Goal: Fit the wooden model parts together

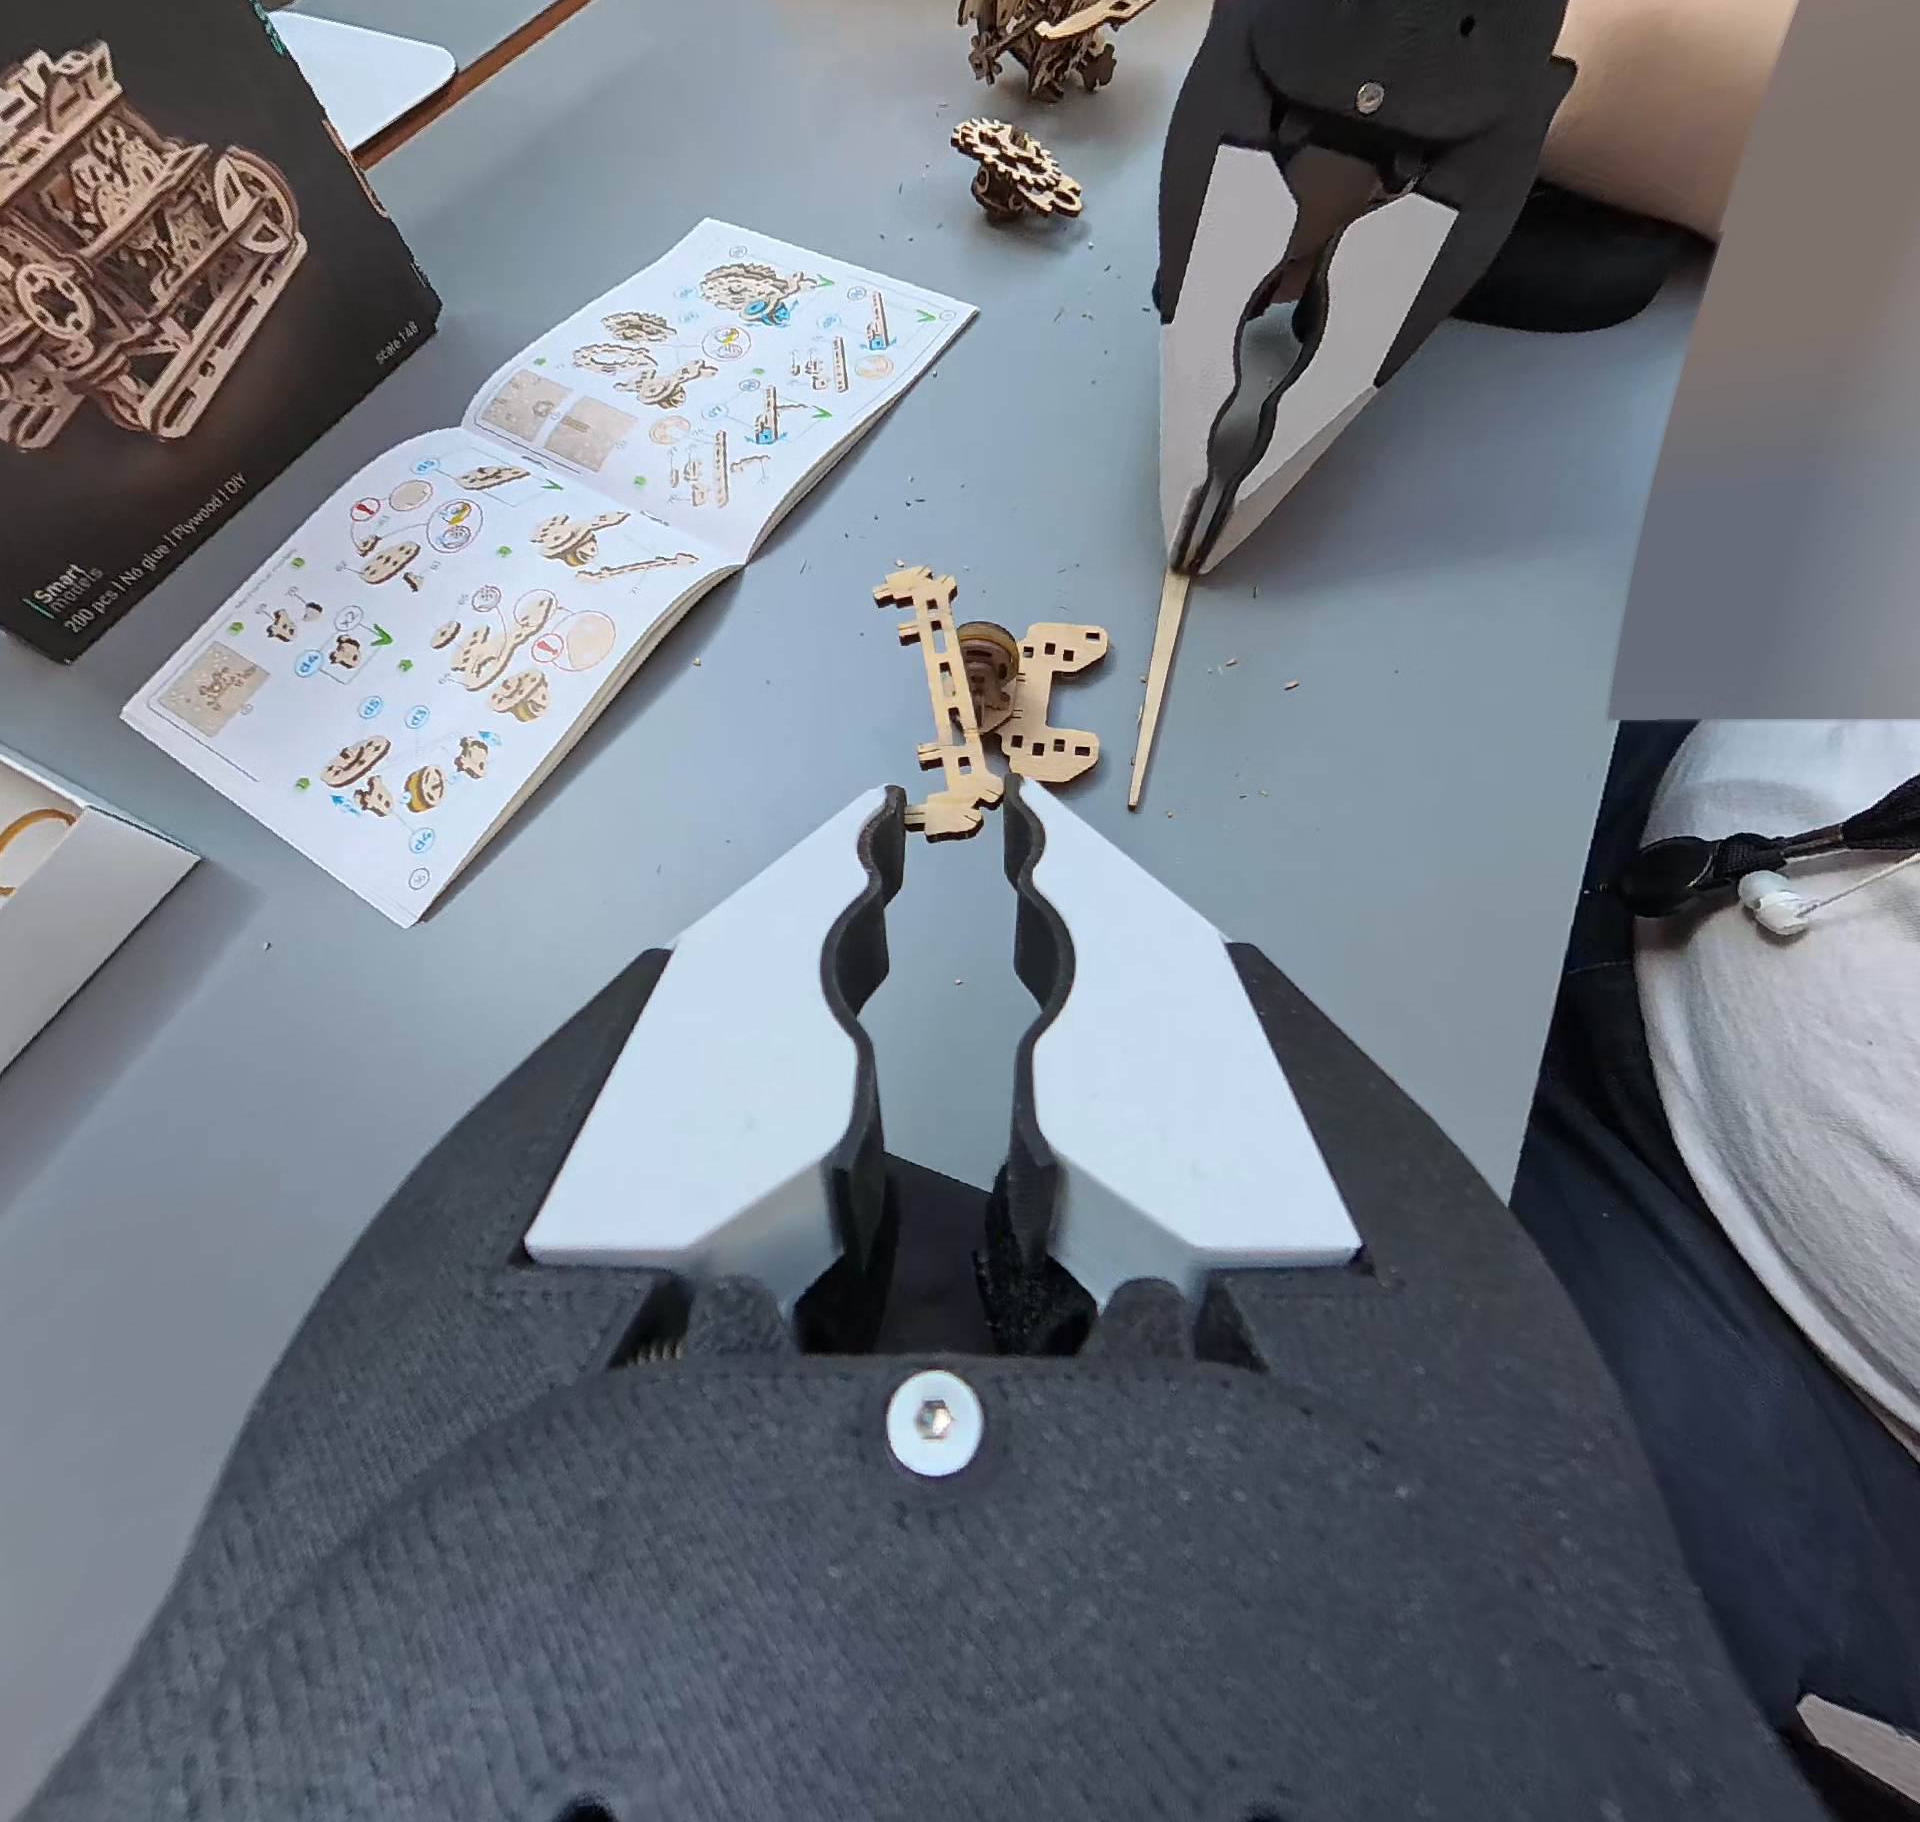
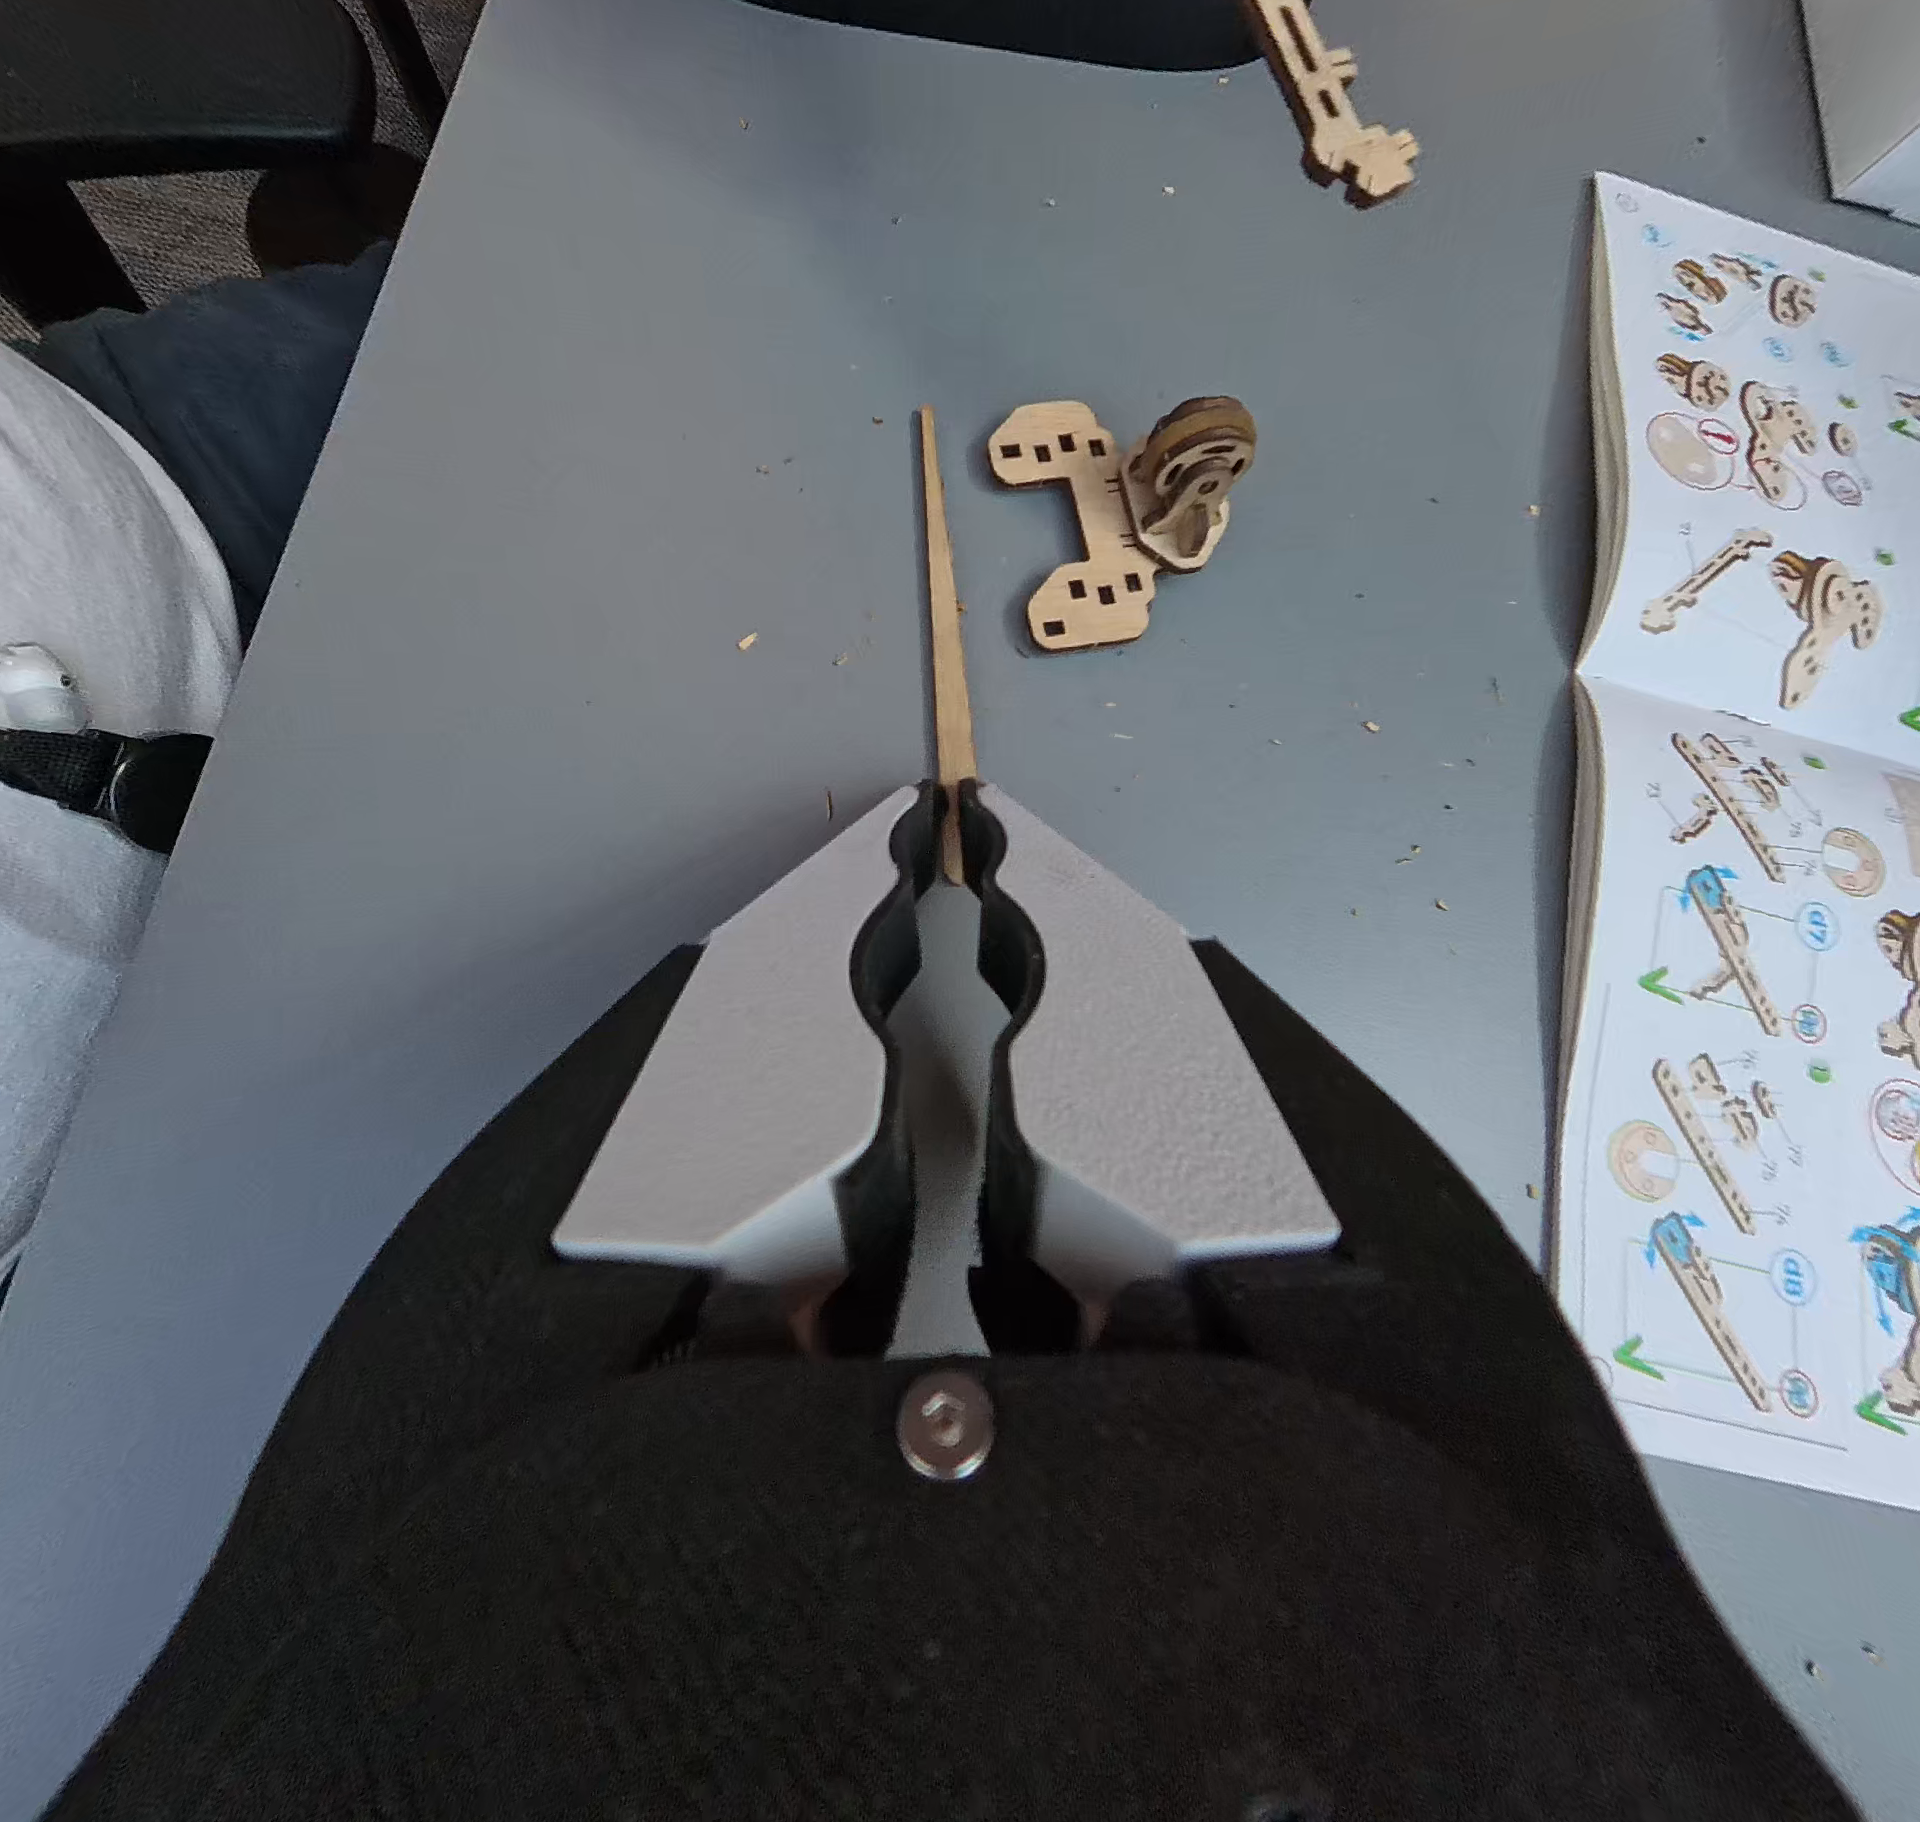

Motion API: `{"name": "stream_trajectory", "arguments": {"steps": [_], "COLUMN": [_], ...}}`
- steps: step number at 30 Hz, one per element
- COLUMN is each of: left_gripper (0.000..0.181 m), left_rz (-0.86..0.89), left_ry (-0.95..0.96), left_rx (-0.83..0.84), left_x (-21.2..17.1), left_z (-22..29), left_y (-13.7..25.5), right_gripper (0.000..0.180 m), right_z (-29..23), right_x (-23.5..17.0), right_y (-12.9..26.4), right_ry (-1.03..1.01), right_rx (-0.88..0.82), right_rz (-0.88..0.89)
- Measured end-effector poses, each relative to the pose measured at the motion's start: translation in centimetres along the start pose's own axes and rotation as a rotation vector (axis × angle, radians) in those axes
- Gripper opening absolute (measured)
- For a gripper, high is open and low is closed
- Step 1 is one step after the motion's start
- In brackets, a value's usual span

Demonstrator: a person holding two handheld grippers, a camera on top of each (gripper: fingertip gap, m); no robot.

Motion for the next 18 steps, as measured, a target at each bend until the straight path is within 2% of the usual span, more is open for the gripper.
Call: {"name": "stream_trajectory", "arguments": {"steps": [1, 18], "left_gripper": [0.017, 0.017], "left_rz": [0.001, -0.022], "left_ry": [-0.001, -0.044], "left_rx": [0.000, -0.012], "left_x": [0.0, 0.5], "left_z": [0.1, 1.1], "left_y": [0.0, -0.3], "right_gripper": [0.002, 0.001], "right_z": [0.1, 1.9], "right_x": [0.0, 0.3], "right_y": [-0.1, -1.2], "right_ry": [-0.009, 0.027], "right_rx": [0.001, 0.007], "right_rz": [0.010, 0.031]}}
Point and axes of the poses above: each gripper's, where its closed fingertips meet, y back along the fingers, x out of its top, z = x × y across the jaws, the point moved 10 cm from there along y, back along the fingers, and after that the axes turned 12 degrees about y, right-handed, at the moved point
